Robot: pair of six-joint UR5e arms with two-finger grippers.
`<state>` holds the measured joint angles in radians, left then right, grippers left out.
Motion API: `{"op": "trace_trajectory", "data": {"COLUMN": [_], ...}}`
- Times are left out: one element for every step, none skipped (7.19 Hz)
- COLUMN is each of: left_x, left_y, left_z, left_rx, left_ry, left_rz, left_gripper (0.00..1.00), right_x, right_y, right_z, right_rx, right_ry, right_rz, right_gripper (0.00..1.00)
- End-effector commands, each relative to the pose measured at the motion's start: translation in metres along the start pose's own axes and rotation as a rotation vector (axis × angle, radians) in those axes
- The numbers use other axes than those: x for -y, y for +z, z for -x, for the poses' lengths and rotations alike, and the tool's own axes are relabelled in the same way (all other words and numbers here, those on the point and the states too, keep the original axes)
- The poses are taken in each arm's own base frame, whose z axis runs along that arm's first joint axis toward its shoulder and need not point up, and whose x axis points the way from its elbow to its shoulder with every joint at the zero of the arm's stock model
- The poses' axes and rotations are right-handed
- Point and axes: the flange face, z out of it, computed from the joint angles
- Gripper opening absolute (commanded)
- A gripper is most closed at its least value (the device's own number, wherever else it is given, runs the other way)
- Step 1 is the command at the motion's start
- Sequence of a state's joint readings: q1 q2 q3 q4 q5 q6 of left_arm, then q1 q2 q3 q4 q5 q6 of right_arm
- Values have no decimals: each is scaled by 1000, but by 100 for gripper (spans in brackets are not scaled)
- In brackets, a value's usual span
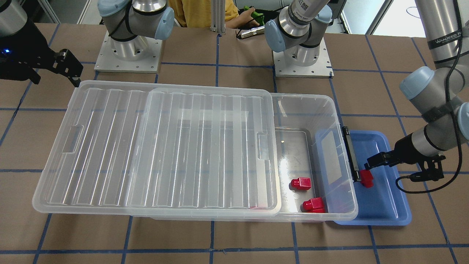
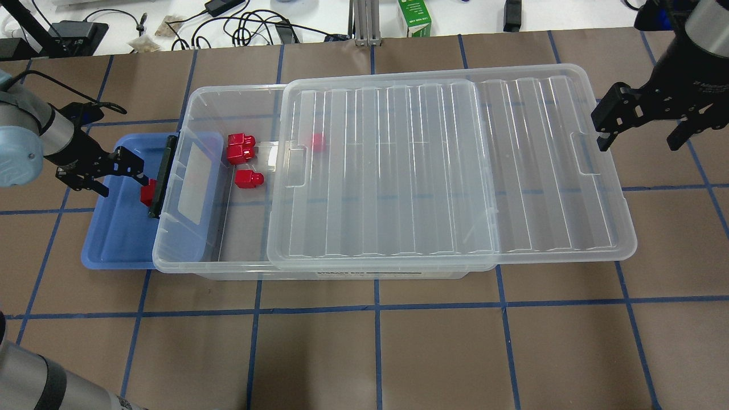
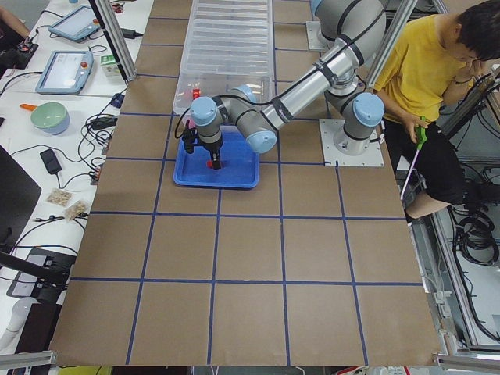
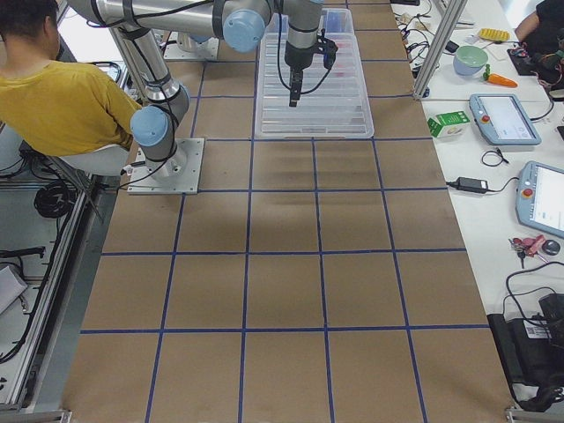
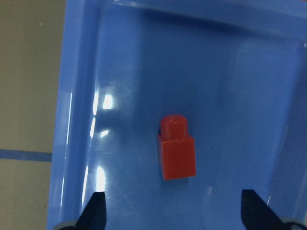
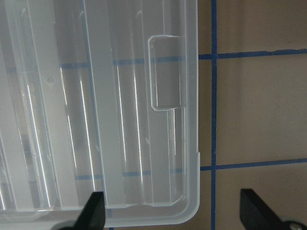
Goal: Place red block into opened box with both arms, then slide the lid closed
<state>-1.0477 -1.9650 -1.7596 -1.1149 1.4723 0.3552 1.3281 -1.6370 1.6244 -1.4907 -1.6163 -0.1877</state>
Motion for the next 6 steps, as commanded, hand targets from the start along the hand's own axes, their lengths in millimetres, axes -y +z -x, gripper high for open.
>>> {"op": "trace_trajectory", "data": {"left_x": [3, 4, 4, 5, 6, 7], "left_y": [26, 34, 40, 45, 47, 50], "left_z": [1, 2, 3, 3, 2, 0], "left_rx": [-11, -15, -19, -21, -22, -24], "left_ry": [-12, -15, -19, -24, -43, -57], "left_rz": [32, 45, 55, 63, 63, 68], "left_gripper": [100, 100, 83, 75, 75, 75], "right_x": [0, 0, 0, 0, 0, 0], "right_y": [1, 0, 1, 1, 1, 1], "right_z": [0, 0, 0, 0, 0, 0], "right_rx": [0, 0, 1, 1, 1, 2], "right_ry": [-1, 0, 0, 0, 0, 0], "right_rz": [2, -3, -2, -2, -2, -2], "right_gripper": [100, 100, 100, 100, 100, 100]}}
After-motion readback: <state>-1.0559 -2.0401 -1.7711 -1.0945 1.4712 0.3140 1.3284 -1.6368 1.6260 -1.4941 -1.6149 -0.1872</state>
